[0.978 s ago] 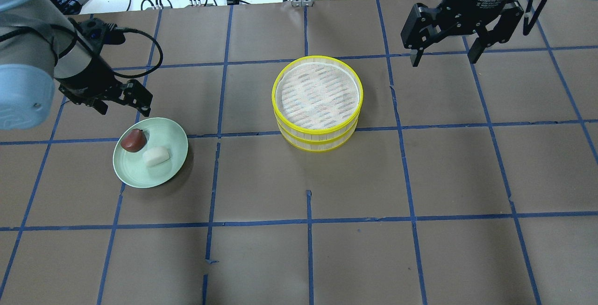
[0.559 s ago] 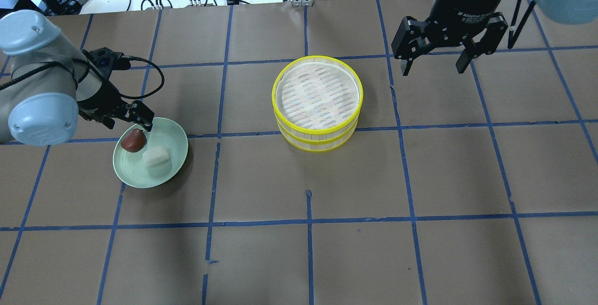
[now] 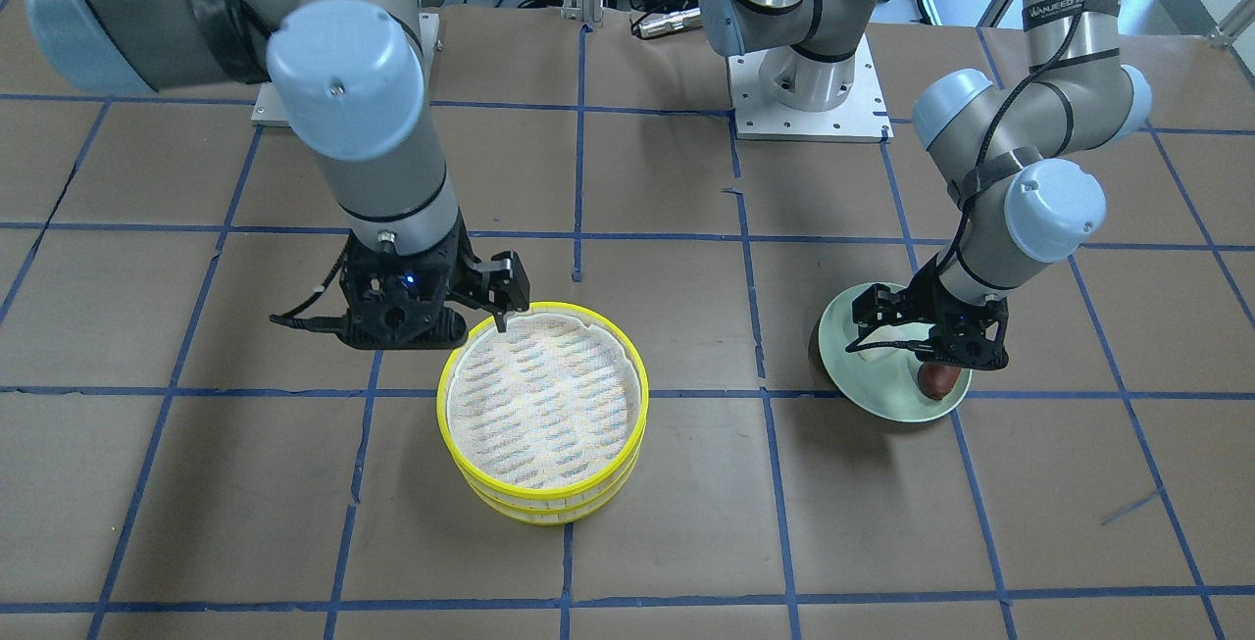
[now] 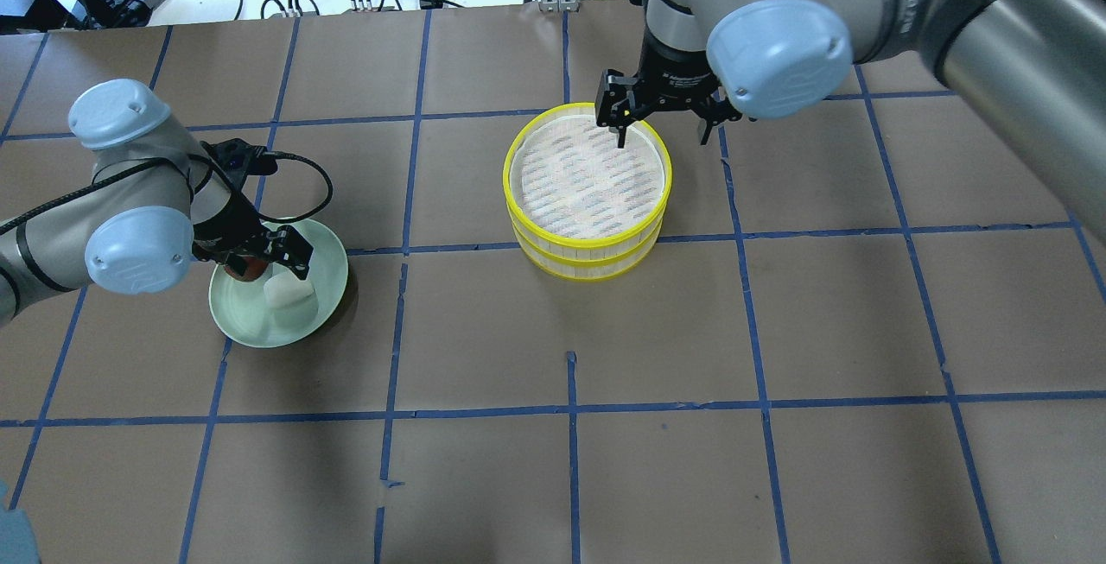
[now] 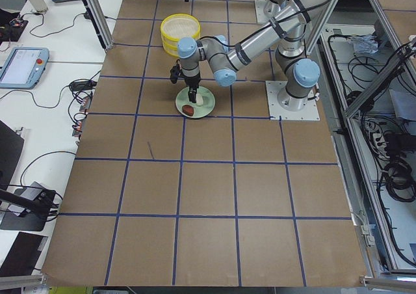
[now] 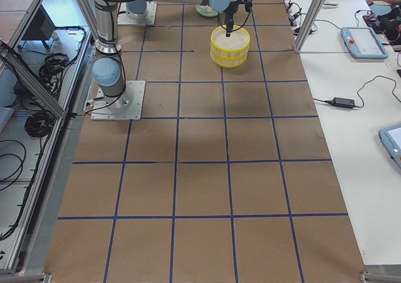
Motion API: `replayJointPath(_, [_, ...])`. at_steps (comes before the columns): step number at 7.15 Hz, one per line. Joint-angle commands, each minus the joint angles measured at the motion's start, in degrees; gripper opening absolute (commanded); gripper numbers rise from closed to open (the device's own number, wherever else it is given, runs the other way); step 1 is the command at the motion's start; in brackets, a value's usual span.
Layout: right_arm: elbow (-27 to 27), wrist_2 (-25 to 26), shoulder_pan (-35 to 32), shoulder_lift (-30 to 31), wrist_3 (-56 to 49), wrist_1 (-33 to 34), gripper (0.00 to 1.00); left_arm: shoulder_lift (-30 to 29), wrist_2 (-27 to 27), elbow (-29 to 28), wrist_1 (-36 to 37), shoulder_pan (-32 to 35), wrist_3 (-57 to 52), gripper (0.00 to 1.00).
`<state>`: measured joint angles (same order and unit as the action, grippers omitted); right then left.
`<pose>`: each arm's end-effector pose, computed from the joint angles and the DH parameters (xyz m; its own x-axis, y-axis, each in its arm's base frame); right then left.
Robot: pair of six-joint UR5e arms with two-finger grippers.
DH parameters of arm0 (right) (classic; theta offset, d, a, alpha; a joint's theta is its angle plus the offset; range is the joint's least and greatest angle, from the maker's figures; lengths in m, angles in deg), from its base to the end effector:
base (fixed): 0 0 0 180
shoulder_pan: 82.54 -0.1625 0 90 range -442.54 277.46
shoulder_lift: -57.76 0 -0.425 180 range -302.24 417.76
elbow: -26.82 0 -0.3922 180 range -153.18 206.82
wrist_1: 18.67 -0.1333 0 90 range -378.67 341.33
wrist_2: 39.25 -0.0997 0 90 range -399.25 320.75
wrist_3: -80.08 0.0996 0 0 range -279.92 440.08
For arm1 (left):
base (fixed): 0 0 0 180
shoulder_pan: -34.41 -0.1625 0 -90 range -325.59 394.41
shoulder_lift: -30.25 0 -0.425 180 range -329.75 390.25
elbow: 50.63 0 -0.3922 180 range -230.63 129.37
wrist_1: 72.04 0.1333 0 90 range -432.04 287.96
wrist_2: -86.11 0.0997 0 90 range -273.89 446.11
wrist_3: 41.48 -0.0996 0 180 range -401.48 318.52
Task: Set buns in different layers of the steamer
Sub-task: 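Grasp the white bun with left gripper while right grips the top tier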
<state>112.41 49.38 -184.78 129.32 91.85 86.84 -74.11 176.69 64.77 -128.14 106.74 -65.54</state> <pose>0.2634 -0.5744 0.3736 -0.9996 -0.0088 -0.0287 -0.0082 0.9998 -0.0204 0.0245 -0.5127 0.2141 -0.9934 0.1102 0.0324 0.1129 0.9888 0.0973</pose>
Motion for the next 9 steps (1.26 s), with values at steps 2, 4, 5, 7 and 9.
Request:
replayJointPath(2, [0.4, 7.9, -0.7, -4.3, -5.2, 3.8, 0.97, -0.5, 0.0, 0.9, 0.5, 0.0, 0.0, 0.47])
replayJointPath(4, [1.1, 5.3, 0.8, -4.4, -6.1, 3.2, 0.96, -0.5, -0.1, 0.5, 1.5, 0.0, 0.2, 0.11])
replayJointPath(5, [1.8, 4.1, 1.2, -4.8, -5.8, 3.6, 0.94, -0.3, -0.1, -0.2, 4.5, 0.0, 0.6, 0.05])
replayJointPath(7, [3.3, 3.0, 2.5, -5.4, -5.6, 3.9, 0.80, 1.9, 0.0, -3.8, 5.3, 2.3, 6.0, 0.03])
replayJointPath(9, [4.3, 1.2, 2.7, -6.7, -2.5, 4.3, 0.62, 3.4, -0.1, -9.2, -0.3, 8.2, 16.1, 0.03])
